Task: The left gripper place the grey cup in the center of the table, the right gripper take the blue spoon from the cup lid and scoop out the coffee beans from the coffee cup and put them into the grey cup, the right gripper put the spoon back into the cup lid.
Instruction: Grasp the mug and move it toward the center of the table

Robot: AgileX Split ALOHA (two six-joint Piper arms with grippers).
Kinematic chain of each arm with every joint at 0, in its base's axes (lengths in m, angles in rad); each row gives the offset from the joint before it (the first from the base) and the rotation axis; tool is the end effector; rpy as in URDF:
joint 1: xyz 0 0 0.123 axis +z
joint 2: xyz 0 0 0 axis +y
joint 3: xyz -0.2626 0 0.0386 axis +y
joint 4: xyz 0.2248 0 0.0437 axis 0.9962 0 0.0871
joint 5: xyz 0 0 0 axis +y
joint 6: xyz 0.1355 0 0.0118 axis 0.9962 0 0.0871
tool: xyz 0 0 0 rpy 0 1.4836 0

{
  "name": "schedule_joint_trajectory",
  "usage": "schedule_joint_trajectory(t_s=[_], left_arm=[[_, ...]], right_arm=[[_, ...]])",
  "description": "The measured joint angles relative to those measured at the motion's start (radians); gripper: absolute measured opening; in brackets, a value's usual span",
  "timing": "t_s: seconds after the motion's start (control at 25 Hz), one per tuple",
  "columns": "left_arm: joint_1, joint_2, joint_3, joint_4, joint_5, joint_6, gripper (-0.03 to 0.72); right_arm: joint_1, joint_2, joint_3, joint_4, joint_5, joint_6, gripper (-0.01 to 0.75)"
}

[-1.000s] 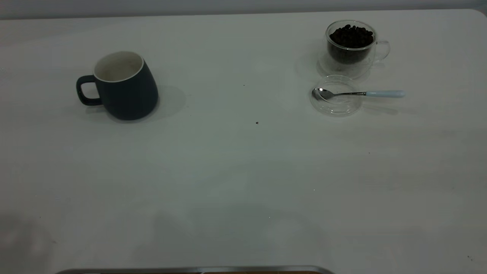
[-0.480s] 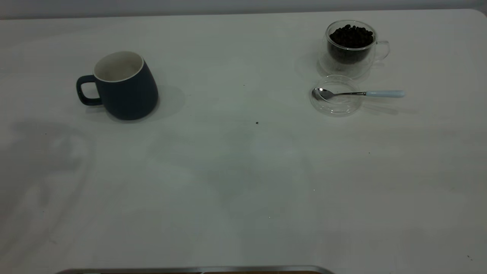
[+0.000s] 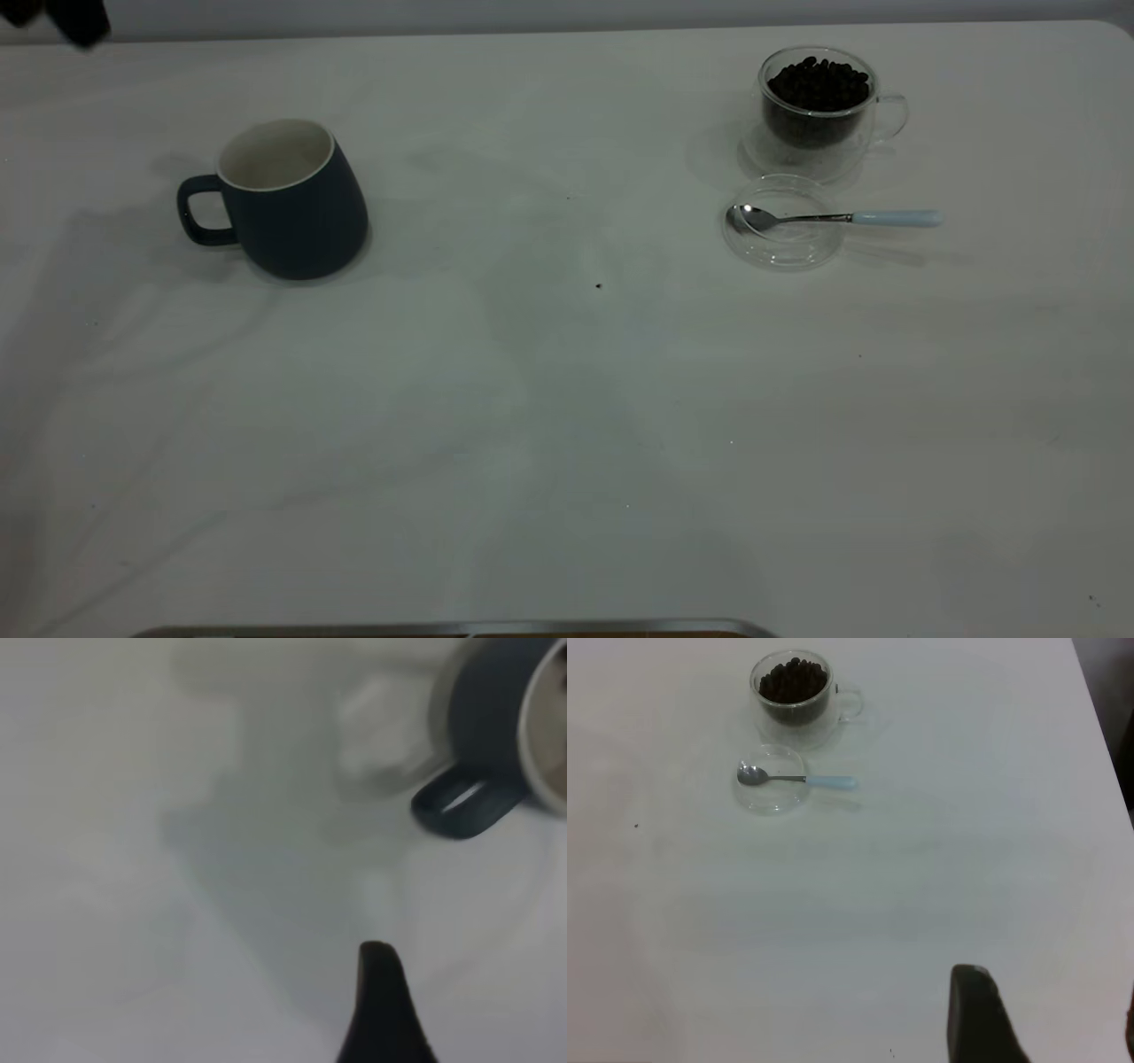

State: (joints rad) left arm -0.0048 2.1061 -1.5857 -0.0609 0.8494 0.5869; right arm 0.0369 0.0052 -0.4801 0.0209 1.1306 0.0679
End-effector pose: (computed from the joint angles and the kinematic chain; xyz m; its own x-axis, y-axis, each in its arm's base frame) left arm 0.4226 -0.0082 0.1251 -0.8095 0.5232 -0.2663 0.5135 0.8509 0.1108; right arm 0.0320 0.0038 0.2314 -0.5404 0.0568 -0.8395 -0.0114 0.9971 0.0748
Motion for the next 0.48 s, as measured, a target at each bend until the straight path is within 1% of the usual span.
schedule_joint_trajectory(t_s=[0.12,0.28,0.4,0.48], left_arm=[[0.0,0.063,-0.013,0.007,-0.004,0.226,0.591],[0.0,0.123,-0.013,0.006,-0.035,0.481,0.591],[0.0,0.149,-0.014,-0.02,-0.062,0.614,0.591],[0.0,0.164,-0.015,-0.045,-0.076,0.669,0.591]], right_arm=[[0.0,0.0,0.0,0.0,0.0,0.0,0.436],[0.0,0.0,0.0,0.0,0.0,0.0,0.436],[0.0,0.0,0.0,0.0,0.0,0.0,0.436],[0.0,0.0,0.0,0.0,0.0,0.0,0.436]])
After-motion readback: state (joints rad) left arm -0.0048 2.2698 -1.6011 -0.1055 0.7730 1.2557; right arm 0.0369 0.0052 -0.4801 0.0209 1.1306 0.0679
